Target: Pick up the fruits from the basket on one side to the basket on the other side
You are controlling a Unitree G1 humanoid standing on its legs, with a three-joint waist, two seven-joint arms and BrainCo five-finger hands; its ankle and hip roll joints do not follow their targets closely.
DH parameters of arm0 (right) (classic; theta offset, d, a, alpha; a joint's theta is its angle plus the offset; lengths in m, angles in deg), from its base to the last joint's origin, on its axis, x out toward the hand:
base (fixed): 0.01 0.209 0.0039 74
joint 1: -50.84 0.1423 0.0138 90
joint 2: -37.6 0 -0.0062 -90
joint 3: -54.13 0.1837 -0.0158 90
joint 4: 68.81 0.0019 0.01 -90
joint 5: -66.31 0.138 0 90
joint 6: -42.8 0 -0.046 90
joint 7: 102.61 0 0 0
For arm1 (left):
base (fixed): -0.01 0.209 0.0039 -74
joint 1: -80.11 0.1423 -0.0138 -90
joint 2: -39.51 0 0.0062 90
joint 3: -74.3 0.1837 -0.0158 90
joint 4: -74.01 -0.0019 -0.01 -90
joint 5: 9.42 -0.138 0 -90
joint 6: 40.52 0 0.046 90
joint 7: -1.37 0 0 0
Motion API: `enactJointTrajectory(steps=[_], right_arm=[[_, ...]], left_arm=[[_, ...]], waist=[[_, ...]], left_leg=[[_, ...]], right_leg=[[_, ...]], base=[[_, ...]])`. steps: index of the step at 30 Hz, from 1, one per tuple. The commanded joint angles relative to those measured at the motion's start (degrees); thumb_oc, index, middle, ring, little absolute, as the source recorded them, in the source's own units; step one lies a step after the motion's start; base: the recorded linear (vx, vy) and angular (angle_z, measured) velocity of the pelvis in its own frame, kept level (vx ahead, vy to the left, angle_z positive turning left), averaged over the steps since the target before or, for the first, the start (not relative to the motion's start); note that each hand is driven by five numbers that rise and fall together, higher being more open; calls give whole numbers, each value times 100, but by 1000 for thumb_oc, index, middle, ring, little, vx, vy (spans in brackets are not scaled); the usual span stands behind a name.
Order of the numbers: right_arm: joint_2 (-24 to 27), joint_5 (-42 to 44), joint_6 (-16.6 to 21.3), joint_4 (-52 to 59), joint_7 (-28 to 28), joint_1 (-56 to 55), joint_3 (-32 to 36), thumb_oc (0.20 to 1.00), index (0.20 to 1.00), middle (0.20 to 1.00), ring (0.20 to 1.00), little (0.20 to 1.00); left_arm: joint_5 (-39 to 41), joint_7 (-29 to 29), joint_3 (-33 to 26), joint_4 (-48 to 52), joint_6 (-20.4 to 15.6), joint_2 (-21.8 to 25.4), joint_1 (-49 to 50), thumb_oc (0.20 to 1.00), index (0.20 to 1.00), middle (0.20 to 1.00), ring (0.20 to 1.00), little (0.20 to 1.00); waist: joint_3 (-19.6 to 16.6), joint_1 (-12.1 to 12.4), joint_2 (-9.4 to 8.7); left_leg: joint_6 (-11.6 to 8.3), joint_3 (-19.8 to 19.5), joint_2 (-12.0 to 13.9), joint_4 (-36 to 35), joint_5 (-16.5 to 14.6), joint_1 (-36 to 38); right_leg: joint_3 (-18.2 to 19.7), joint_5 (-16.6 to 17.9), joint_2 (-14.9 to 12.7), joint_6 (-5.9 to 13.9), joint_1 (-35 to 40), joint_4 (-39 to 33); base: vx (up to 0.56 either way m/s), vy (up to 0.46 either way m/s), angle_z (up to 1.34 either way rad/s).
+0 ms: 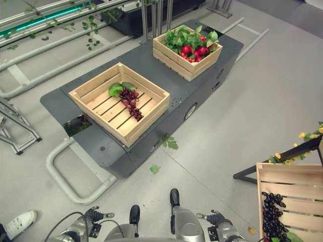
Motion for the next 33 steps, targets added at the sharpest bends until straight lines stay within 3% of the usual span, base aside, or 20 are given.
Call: enactJointTrajectory(steps=[1, 5, 15, 17, 19, 22, 25, 27, 30, 33], right_arm=[[15, 163, 73, -20, -72, 111, -47, 1000, 1000, 1000, 1000, 1000], [60, 153, 71, 15, -86, 138, -41, 1000, 1000, 1000, 1000, 1000], [275, 100, 98, 54, -52, 0, -80, 1000, 1000, 1000, 1000, 1000], [302, -2, 94, 0, -17, -3, -160, 1000, 1000, 1000, 1000, 1000], [317, -27, 87, -19, 10, -5, -176, 1000, 1000, 1000, 1000, 1000], [331, -113, 81, -48, 59, 12, -238, 1000, 1000, 1000, 1000, 1000], [372, -152, 70, -28, 92, 20, -258, 1000, 1000, 1000, 1000, 1000], [411, -134, 59, -19, 58, 78, -252, 1000, 1000, 1000, 1000, 1000], [445, -139, 55, -27, 14, 131, -250, 1000, 1000, 1000, 1000, 1000], [473, -162, 71, -55, -29, 149, -260, 1000, 1000, 1000, 1000, 1000]], left_arm=[[3, 43, 22, -27, -98, 117, -155, 1000, 1000, 1000, 1000, 1000], [70, 33, 36, -9, -91, 75, -176, 1000, 1000, 1000, 1000, 1000], [190, 12, 179, 99, -111, -155, -146, 1000, 1000, 1000, 1000, 1000], [286, 19, 197, 158, -141, -221, -162, 1000, 1000, 1000, 1000, 1000], [345, 10, 172, 173, -140, -242, -148, 1000, 1000, 1000, 1000, 1000], [522, -4, 101, 173, -159, -325, -91, 1000, 1000, 1000, 1000, 1000], [667, -48, 81, 210, -172, -391, -53, 1000, 1000, 1000, 1000, 1000], [721, -40, 102, 248, -179, -394, -89, 1000, 1000, 1000, 1000, 1000], [842, -65, 33, 239, -181, -401, -34, 1000, 1000, 1000, 1000, 1000], [862, -30, -7, 203, -183, -385, -20, 1000, 1000, 1000, 1000, 1000]], waist=[[-79, -35, -137], [-88, -68, -87], [-418, -240, 336], [-483, -238, 426], [-492, -224, 446], [-515, -164, 507], [-268, 2, 290], [-37, 158, 96], [-20, 305, 47], [-10, 411, 97]], left_leg=[[371, -165, -618, -423, -856, 887], [326, -199, -569, -376, -930, 932], [-41, -320, -22, -155, -1172, 1258], [-209, -302, 56, 142, -1035, 1191], [-250, -352, 70, 268, -937, 1172], [-396, -544, 71, 844, -441, 1042], [-580, -586, -240, 2688, 222, 100], [-541, -358, -533, 3328, 129, -608], [-440, 79, -339, 3207, 51, -1098], [-310, -43, -362, 2330, -186, -1241]], right_leg=[[269, 1076, -80, 139, -1155, -23], [213, 1113, -110, 142, -1218, -39], [-266, 542, 207, -282, -827, 183], [-342, 340, 294, -410, -618, 131], [-342, 299, 327, -445, -532, 101], [-284, 158, 456, -575, -266, -22], [-212, 50, 275, -675, 195, -110], [-163, 30, 108, -726, 313, -78], [-103, -84, 73, -742, 508, -84], [21, -160, 141, -702, 617, -104]], base=[[111, -55, 12], [153, -101, 7], [177, -148, 19], [172, -200, 17], [86, -113, 10], [96, -148, 13], [54, -175, 15], [15, -182, 19], [94, -101, 3], [154, -1, -9]])
